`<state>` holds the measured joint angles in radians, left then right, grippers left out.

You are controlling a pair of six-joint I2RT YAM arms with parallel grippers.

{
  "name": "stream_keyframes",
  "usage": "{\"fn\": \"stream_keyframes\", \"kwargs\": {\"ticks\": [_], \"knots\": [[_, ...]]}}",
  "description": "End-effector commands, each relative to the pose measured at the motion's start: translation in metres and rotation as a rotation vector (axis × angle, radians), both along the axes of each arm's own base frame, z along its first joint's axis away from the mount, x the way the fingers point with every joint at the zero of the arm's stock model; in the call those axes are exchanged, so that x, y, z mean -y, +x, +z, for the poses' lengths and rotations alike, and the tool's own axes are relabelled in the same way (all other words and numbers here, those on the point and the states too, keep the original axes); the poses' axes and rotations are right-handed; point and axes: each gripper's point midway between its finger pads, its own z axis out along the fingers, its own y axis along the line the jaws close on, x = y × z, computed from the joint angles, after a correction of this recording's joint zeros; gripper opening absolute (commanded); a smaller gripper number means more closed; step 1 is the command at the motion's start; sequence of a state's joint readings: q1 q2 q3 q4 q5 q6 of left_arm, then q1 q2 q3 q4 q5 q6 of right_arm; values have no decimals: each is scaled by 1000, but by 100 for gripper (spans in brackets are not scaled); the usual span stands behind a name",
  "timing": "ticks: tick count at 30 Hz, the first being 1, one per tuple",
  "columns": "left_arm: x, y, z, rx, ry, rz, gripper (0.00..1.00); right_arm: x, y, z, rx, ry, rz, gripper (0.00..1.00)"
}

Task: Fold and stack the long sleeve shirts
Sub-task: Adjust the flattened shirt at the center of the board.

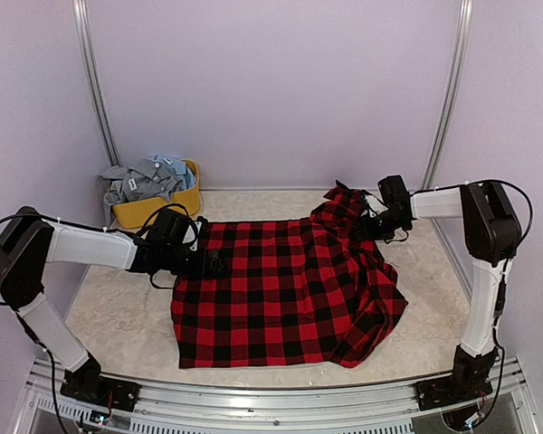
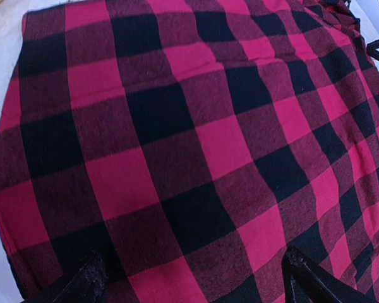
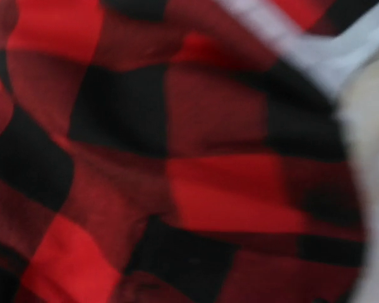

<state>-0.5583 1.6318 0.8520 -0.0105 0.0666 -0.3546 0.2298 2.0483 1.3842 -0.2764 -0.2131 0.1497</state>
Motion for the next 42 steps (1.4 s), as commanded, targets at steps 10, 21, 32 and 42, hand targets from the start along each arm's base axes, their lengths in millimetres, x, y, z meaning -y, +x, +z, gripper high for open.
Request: {"fn": "stream_keyframes", "kwargs": {"ticks": [10,21,32,42], "knots": [[-25,-14,-61,-126,88,77,89,6,38,-48,-81,-49,-76,78],[-87,4,-94,-172,267,212,88,26,40,-37,-62,-151,-132,79],[-46,23,-36,-28,129,152,96,8,20,65,172,-76,-52,89],[-3,24,44,164,16,81,99,-18,-80,80,160,-117,32,97]]}}
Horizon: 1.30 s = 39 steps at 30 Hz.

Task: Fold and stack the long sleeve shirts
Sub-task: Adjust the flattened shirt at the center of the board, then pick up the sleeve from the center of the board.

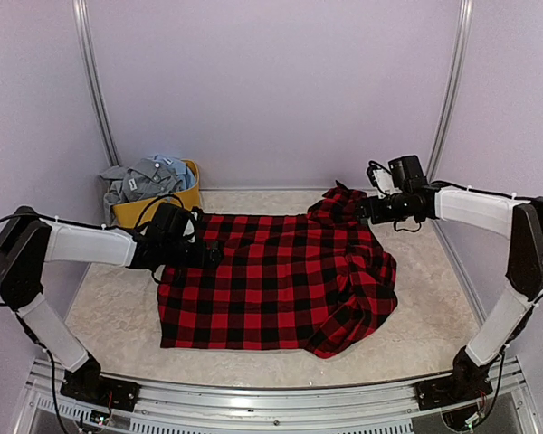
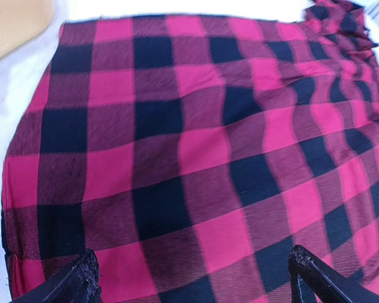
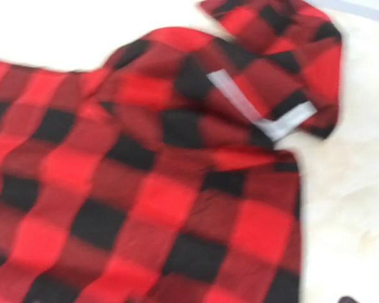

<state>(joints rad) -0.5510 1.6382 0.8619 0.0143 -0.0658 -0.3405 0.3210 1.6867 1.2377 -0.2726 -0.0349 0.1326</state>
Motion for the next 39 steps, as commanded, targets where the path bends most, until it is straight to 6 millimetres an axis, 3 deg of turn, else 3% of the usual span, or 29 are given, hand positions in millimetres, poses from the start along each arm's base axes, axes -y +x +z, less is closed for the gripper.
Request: {"fn": "stream_keyframes", "kwargs": {"ticks": [1,7,13,15,18,21,23,24,28,33,39], "knots": [[18,2,43,98,-60,-21,99,-17,-54,-35,-110,-42,49,96],[37,-12,72,152,-92,-57,99,-33,-117,-64,-244,-35,75,95],[50,-21,76,157,-85,-86,99,-25,-149,-94,-359,-44,71,88],[53,-24,75,156,-83,-92,99,-25,-154,-99,-373,-41,82,81],[57,-27,74,154,-81,-99,99,-26,-155,-103,-371,-34,95,62],[62,-28,77,159,-84,-110,99,-30,-154,-100,-363,-24,117,33],[63,-31,78,152,-73,-119,99,-29,-154,-88,-343,-23,117,5],[66,-32,80,156,-72,-127,99,-28,-155,-79,-329,-19,114,0],[77,-36,96,199,-81,-179,99,-14,-173,-21,-246,15,72,0],[106,-55,121,284,-163,-315,99,12,-220,58,-140,139,29,0],[164,-93,163,358,-354,-553,98,21,-270,109,-60,267,116,0]]}}
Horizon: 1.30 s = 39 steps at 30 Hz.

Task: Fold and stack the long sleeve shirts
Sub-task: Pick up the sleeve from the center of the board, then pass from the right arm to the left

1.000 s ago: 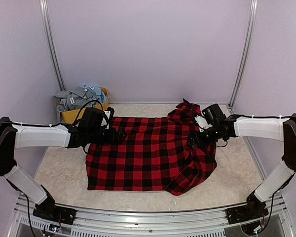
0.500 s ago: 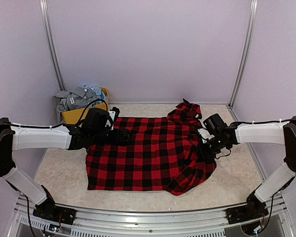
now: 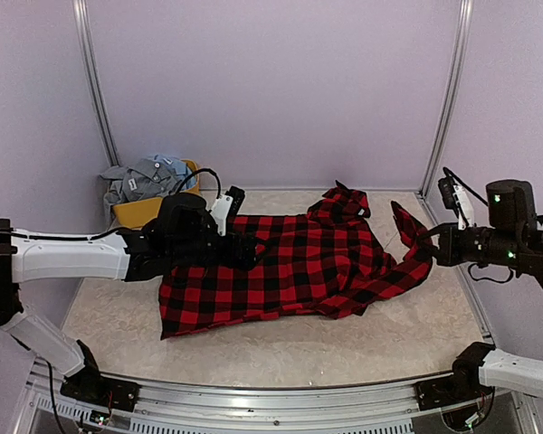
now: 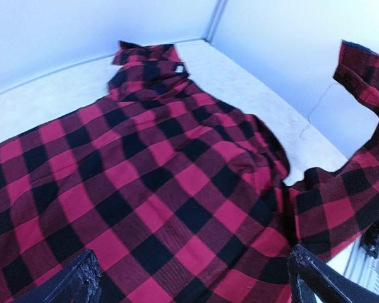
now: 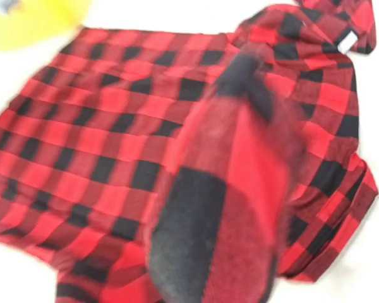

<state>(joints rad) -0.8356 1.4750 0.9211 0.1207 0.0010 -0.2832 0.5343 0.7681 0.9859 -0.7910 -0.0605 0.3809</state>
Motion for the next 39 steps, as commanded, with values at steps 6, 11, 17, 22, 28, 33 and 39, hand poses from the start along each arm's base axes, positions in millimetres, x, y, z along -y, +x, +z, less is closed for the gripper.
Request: {"fn": "stream_keyframes", "kwargs": {"ticks": [6,11,17,22,28,33,39], "knots": [[112,-79,59,139,-146,-483,98,-8,-51,27,-6,109,165,0],[142,-132,27,135,-85,-701,99,-28,-42,28,-11,141,229,0],[168,-166,28,231,-133,-782,99,-50,-27,18,-32,172,266,0],[203,-160,25,282,-155,-764,99,-68,-20,18,-32,172,291,0],[242,-128,49,226,-254,-608,96,-81,-7,10,-52,141,277,0],[240,-115,46,62,-354,-556,93,-92,-10,15,-18,171,333,0],[196,-113,54,-96,-580,-668,94,-97,-23,29,42,210,422,0]]}}
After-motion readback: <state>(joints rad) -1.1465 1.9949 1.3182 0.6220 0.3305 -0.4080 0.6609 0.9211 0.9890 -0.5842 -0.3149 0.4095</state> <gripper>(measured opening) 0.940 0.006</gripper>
